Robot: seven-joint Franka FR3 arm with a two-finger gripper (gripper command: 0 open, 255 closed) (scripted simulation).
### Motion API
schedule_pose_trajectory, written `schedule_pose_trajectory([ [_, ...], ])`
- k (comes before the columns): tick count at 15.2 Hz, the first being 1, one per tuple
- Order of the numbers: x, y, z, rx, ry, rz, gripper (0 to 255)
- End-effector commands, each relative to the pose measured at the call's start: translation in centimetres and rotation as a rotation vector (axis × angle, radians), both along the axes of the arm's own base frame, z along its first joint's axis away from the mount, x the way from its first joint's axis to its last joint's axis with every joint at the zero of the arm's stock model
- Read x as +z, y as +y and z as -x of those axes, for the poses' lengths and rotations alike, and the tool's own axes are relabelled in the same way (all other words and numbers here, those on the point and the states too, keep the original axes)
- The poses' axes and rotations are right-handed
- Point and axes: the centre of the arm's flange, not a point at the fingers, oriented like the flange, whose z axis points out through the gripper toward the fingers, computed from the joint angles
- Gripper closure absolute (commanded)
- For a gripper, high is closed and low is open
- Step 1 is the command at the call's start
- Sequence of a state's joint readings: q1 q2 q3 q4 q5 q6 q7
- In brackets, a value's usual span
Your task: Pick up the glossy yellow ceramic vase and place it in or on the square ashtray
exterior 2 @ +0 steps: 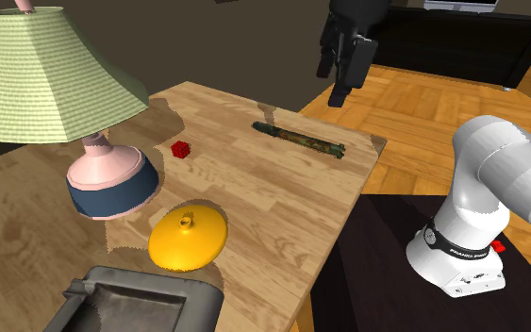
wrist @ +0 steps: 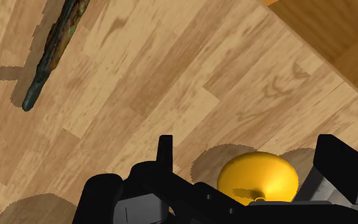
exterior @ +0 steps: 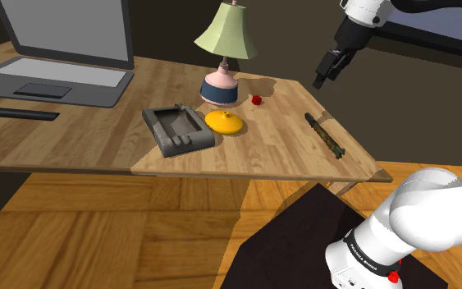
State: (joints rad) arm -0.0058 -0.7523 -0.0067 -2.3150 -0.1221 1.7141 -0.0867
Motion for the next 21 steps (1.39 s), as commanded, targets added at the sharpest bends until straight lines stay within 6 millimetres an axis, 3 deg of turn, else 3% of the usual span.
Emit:
schedule_pose_trajectory([
  [1,0.0,0.0,0.0,0.000,0.000,0.000,0],
  [21,-13.5,7.0,-22.1,-0.099,0.073,-0.111,0],
])
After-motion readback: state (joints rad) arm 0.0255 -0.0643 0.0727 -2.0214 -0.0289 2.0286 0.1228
